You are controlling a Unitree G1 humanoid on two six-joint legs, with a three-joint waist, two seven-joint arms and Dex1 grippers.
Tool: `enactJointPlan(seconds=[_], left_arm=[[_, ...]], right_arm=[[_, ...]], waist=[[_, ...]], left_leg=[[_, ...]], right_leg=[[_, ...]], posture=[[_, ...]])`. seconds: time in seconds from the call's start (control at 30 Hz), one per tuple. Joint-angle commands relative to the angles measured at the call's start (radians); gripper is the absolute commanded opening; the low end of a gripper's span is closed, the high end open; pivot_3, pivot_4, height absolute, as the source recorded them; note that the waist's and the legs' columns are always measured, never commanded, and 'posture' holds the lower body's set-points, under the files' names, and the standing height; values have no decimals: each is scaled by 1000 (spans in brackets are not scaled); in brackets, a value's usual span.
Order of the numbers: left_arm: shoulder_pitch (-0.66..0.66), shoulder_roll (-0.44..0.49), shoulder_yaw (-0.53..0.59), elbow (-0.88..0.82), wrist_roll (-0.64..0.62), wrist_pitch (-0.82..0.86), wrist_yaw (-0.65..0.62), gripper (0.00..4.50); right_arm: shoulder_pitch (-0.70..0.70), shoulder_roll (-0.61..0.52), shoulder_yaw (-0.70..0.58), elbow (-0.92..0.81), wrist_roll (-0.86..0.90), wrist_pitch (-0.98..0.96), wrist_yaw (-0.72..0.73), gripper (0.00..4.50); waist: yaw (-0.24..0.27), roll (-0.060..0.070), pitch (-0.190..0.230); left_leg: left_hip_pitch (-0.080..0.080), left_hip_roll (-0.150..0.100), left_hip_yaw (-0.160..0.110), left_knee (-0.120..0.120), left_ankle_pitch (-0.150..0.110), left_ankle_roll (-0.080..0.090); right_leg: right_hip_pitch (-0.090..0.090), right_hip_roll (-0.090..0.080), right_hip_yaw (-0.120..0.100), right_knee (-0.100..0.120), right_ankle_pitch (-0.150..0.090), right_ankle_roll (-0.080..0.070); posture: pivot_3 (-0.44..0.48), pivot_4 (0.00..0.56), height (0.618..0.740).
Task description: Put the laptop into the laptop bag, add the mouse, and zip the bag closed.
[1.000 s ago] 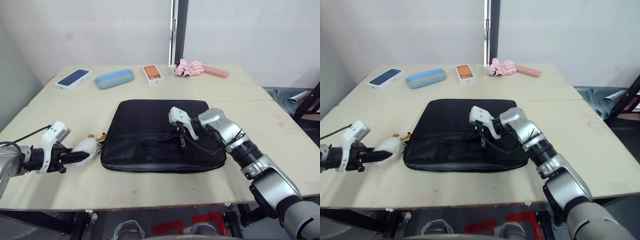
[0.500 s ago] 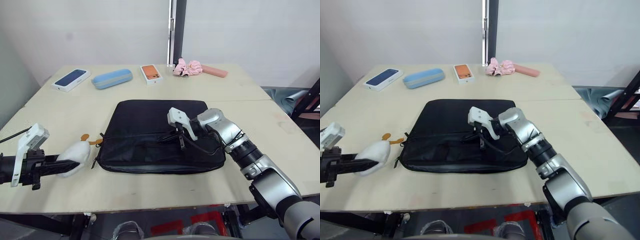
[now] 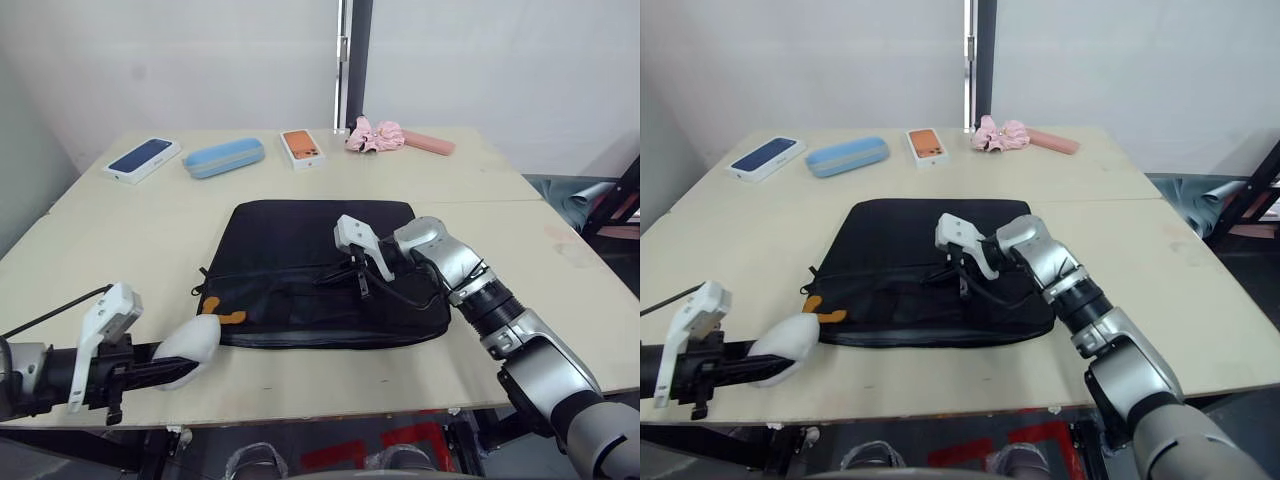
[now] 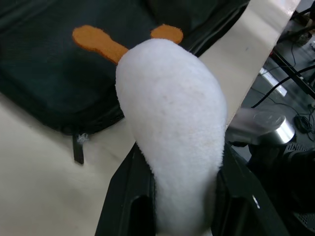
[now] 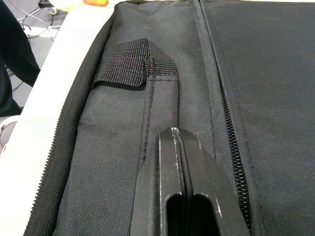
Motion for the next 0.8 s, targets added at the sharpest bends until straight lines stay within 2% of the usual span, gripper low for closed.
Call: enactJointPlan(seconds=[0.03, 0.13, 0.23, 0.37, 0.47, 0.57, 0.67, 0.8], left_arm=[[-32, 3, -39, -73, -8, -58, 10, 1230], [-65, 15, -122, -108, -4, -82, 11, 1230], [-117, 35, -291, -116, 120, -193, 2, 1230], [-190, 38, -432, -78, 219, -293, -3, 1230], [-277, 7, -558, -35, 308, -386, -2, 1230], [-404, -67, -682, 23, 388, -464, 14, 1230], [-478, -120, -743, 66, 412, -498, 9, 1230], [-512, -129, -798, 132, 441, -604, -57, 1230]], right_arm=[[43, -15, 75, 86, -73, 44, 3, 0], [36, -8, 77, 96, -74, 43, 3, 0], [26, 2, 72, 112, -77, 34, -4, 0], [11, 11, 64, 128, -76, 33, -8, 0], [3, 11, 62, 135, -77, 32, -5, 0], [6, 6, 63, 129, -77, 36, -4, 0], [9, 3, 65, 124, -76, 39, -3, 0], [5, 3, 62, 127, -76, 43, -6, 0]], waist=[[0, 0, 0], [-1, 0, -1], [-1, -1, -2], [-4, -3, -3], [-3, -3, -4], [-2, -2, -4], [-1, -2, -5], [-1, -1, -5]], left_leg=[[0, 0, 0, 0, 0, 0], [0, 0, 0, 0, 0, 0], [0, 0, 1, 0, 0, 0], [1, 0, 1, 1, 0, 0], [1, 0, 0, 1, 0, 0], [2, 0, 0, 3, 0, 0], [1, 0, 0, 7, 0, 0], [1, 0, 0, 8, 0, 0]], right_leg=[[0, 0, 0, 0, 0, 0], [0, 0, 0, 1, 0, 0], [0, 0, 0, 1, 0, 0], [0, 0, 1, 3, 0, 0], [0, 0, 1, 5, 0, 0], [0, 0, 1, 7, 0, 0], [0, 0, 1, 10, 1, -1], [0, -1, 2, 10, 1, -1]], posture=[[0, 150, 740], [0, 150, 740], [0, 150, 740], [0, 150, 740], [0, 150, 740], [0, 150, 740], [0, 150, 740], [0, 150, 740]])
